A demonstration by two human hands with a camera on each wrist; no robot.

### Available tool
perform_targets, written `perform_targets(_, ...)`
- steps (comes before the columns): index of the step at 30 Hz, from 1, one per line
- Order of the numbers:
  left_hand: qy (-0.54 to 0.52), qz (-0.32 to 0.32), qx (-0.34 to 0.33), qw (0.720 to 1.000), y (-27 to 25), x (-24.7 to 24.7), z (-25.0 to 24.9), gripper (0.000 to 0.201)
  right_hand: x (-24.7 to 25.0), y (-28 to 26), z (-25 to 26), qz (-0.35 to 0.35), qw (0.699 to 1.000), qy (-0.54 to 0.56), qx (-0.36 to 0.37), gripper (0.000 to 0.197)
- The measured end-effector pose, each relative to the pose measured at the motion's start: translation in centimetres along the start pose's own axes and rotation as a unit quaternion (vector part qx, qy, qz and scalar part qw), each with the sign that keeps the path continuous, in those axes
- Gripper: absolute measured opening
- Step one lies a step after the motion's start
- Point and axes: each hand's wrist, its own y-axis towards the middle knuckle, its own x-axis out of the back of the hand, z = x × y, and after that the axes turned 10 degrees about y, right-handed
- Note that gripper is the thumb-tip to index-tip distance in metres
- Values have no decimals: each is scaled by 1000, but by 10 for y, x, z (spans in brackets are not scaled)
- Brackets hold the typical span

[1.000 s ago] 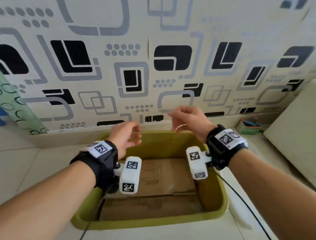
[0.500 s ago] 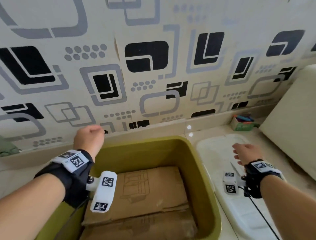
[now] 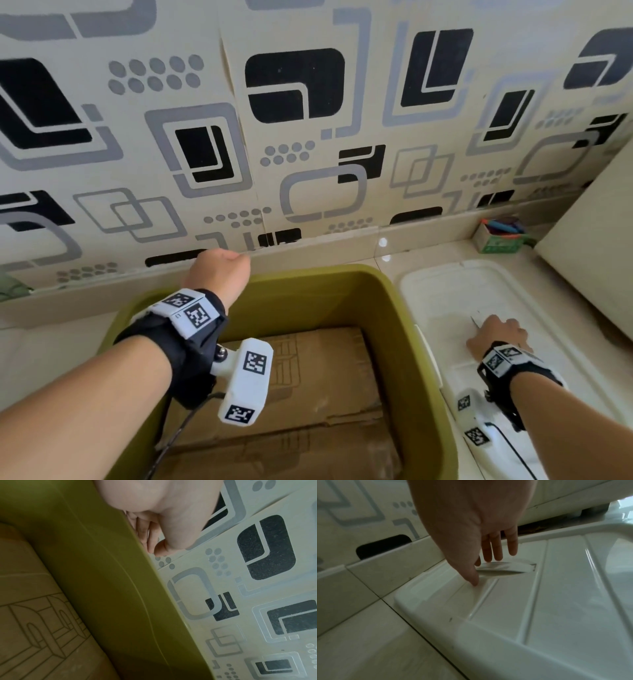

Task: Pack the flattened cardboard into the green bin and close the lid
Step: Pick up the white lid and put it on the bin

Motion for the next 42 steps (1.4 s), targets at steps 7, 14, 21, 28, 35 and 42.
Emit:
perform_targets(7, 28, -13, -5, 1000, -2, -4, 1, 19, -4, 8, -1, -19, 999, -5, -31, 37)
perform_targets(14, 64, -18, 12, 998, -6, -8, -3, 32, -14, 3, 0, -17, 998, -36, -42, 37)
perform_targets(21, 68, 17, -19, 997, -6, -2, 2, 20, 13, 5, 6, -68, 997, 9, -27, 37)
perform_targets(28, -11, 24, -57, 998, -19, 20, 5, 34, 60, -24, 40, -116, 981, 130, 82, 49)
perform_targets(35, -76, 2, -71, 995, -38, 71, 17, 36, 137, -75, 77, -159, 932, 125, 301, 44)
perform_targets(42, -138, -1, -32, 990, -53, 135, 55, 16, 217, -148, 107, -122, 887, 51, 443, 53)
